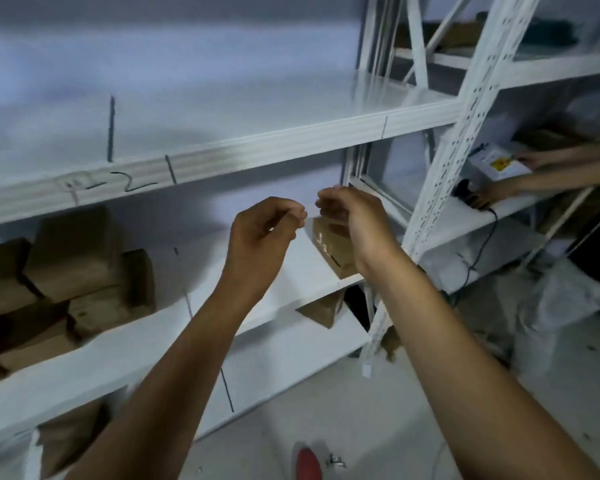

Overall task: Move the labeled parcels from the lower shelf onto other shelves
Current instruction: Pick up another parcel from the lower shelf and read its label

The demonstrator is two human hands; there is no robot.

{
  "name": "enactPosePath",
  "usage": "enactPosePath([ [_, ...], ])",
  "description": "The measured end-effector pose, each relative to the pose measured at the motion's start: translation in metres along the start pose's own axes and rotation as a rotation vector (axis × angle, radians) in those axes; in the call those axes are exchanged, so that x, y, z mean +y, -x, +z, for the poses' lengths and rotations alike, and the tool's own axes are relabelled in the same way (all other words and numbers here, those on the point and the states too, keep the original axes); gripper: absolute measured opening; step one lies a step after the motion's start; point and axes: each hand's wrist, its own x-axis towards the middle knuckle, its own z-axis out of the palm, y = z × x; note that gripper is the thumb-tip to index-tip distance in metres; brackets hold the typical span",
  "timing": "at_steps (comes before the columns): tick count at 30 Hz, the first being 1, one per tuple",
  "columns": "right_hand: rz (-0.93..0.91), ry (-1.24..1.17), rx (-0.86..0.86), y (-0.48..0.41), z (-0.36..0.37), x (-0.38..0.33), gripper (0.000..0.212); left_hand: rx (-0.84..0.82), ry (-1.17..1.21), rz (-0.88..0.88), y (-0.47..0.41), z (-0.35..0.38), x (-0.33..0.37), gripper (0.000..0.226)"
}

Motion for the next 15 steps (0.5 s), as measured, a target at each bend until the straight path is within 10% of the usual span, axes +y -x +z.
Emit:
enactPosePath([
  [15,0.363,0.067,0.135,-0.223,-0.138,0.093,0.034,-0.111,-0.091,-0.72,-0.152,0.193,-0.182,0.018],
])
